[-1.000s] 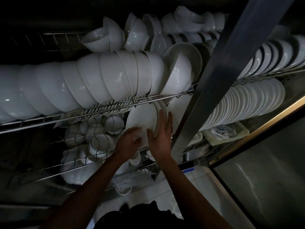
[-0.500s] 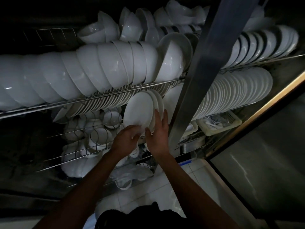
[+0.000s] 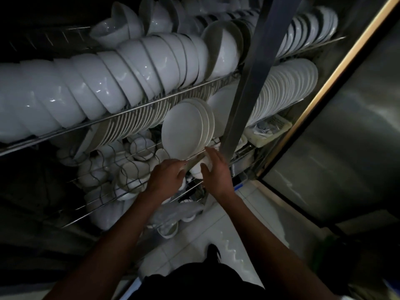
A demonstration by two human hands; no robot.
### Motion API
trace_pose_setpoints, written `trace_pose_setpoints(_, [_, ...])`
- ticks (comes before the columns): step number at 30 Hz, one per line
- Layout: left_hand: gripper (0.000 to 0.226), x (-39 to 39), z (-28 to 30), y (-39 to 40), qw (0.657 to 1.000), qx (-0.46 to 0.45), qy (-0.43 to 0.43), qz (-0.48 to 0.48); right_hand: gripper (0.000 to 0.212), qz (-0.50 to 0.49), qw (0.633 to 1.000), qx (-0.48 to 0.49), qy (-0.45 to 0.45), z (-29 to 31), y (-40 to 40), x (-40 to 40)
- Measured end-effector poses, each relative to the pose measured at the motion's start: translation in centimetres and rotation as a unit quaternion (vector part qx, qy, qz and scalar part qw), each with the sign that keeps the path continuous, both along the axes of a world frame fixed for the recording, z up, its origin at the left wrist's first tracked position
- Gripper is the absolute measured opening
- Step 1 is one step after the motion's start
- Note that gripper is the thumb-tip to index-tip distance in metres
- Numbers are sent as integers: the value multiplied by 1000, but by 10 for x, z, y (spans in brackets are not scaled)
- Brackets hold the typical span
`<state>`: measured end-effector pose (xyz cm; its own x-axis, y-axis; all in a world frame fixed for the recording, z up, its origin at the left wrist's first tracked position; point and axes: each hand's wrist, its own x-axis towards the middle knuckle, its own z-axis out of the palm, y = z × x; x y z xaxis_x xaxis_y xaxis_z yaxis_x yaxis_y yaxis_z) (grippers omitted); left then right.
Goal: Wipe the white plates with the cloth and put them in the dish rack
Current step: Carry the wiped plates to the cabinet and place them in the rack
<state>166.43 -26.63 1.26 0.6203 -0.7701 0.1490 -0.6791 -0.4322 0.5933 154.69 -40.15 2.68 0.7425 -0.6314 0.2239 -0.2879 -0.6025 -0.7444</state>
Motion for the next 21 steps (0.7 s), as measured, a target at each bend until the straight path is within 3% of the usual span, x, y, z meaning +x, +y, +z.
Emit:
trace_pose_setpoints(4, [27,-14,6,-4,996,-29,-69,-48,42,-30,998,13,44,3,5,-27])
trace_pose_setpoints(11, [29,-43,15,-27,988,-39,-92,-114,33,-33,994,-28,96,8,5,-76])
trace_pose_setpoints(15, [32,-56,18,-18,994,-10,-50,-96,34,9,990,-50,128,7,2,-85])
trace_pose_setpoints(21, [35,-73,17,43,999,31,-21,17,35,114,982,-52,143,7,24,-68])
